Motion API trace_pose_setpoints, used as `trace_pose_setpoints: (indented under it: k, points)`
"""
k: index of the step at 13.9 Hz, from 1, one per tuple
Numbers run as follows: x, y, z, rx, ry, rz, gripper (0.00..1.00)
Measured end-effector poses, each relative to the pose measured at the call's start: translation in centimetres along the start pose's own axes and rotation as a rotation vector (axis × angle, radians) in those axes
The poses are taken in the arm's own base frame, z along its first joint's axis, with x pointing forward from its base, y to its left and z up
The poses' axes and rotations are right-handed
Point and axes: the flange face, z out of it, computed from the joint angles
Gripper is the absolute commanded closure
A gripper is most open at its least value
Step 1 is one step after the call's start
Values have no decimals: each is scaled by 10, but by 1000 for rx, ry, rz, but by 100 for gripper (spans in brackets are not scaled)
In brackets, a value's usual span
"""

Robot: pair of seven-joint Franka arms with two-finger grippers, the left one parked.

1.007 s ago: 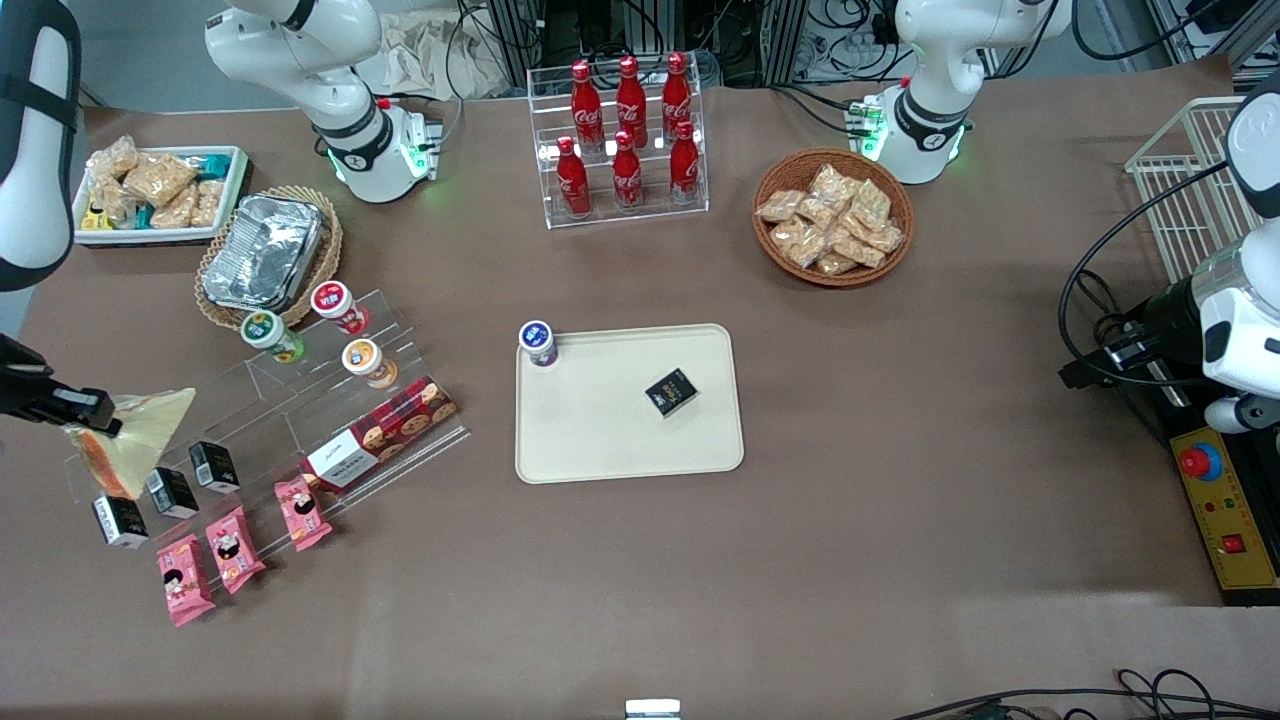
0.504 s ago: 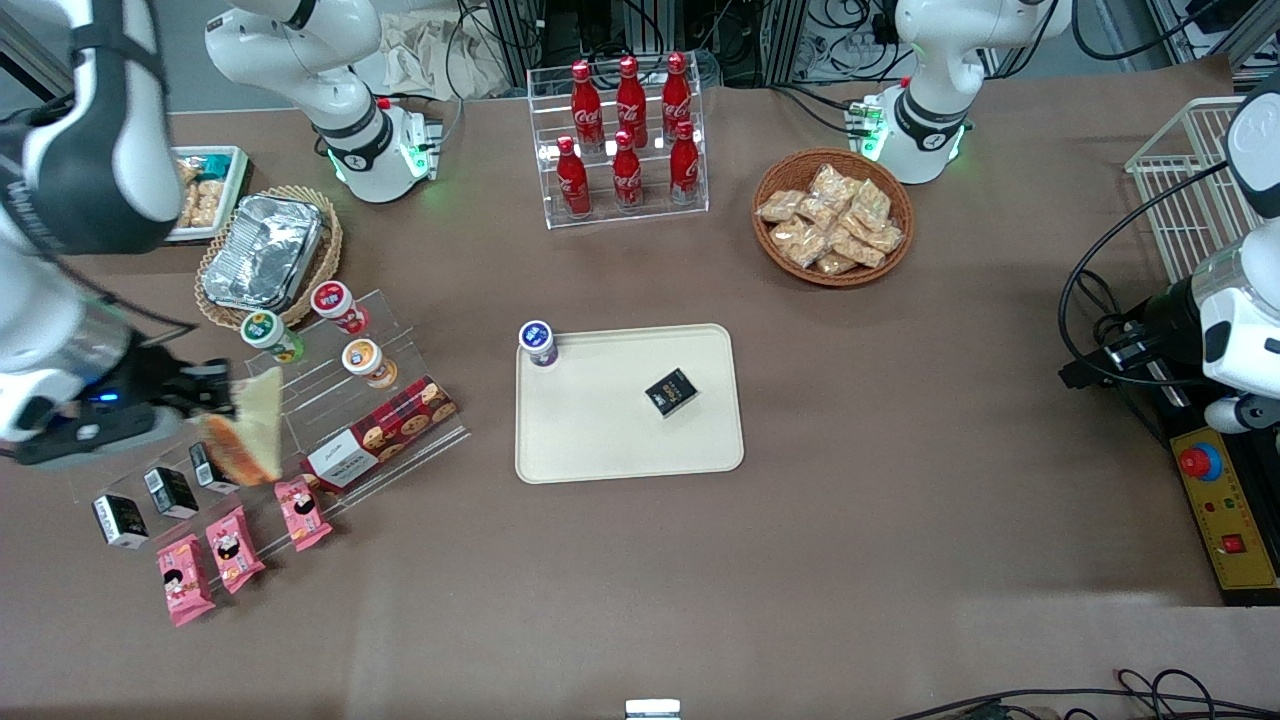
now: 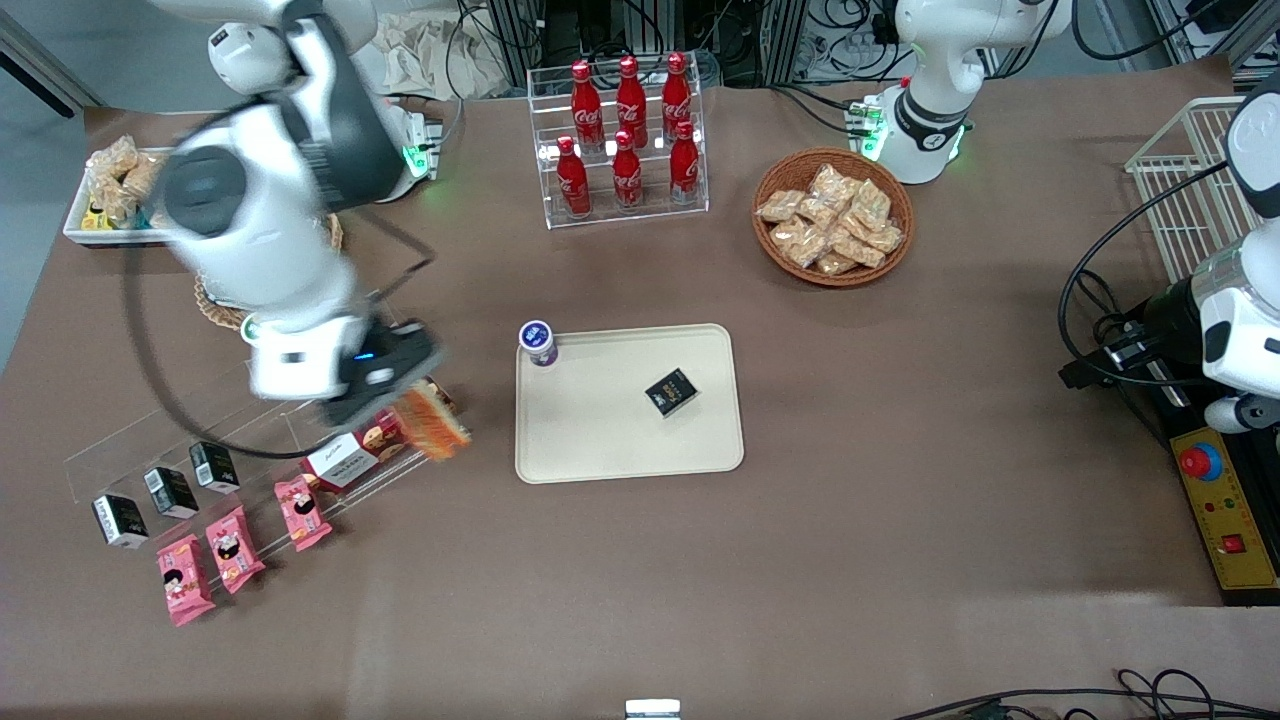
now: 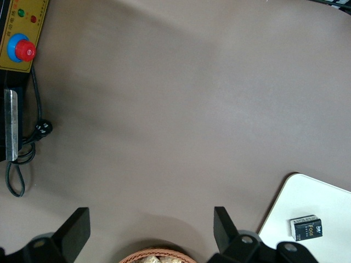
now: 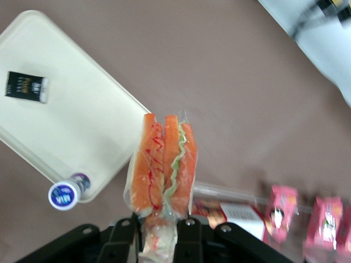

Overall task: Place sandwich on tray
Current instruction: 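Carry the held sandwich over to the cream tray, then lower the sandwich onto the tray beside the black box and open the gripper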

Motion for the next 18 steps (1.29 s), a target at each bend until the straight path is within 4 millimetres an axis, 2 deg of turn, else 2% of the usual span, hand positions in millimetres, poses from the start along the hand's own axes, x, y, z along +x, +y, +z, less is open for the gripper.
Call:
trace_pose_setpoints:
  k: [2,5,8,11,15,16,17,18]
  points:
    - [28,-49,26,-22,11,-93,75]
    - [57,-90,84,-45,30,-179,75]
    - [76,-131,140,-64,41,-253,75]
    - [83,-159,177,-81,53,-305,74]
    - [73,-176,204,-88,49,-340,71]
    - [71,-178,207,-86,43,-343,51]
    - [70,-180,209,-86,40,-345,3]
    - [70,-180,209,-85,40,-347,1]
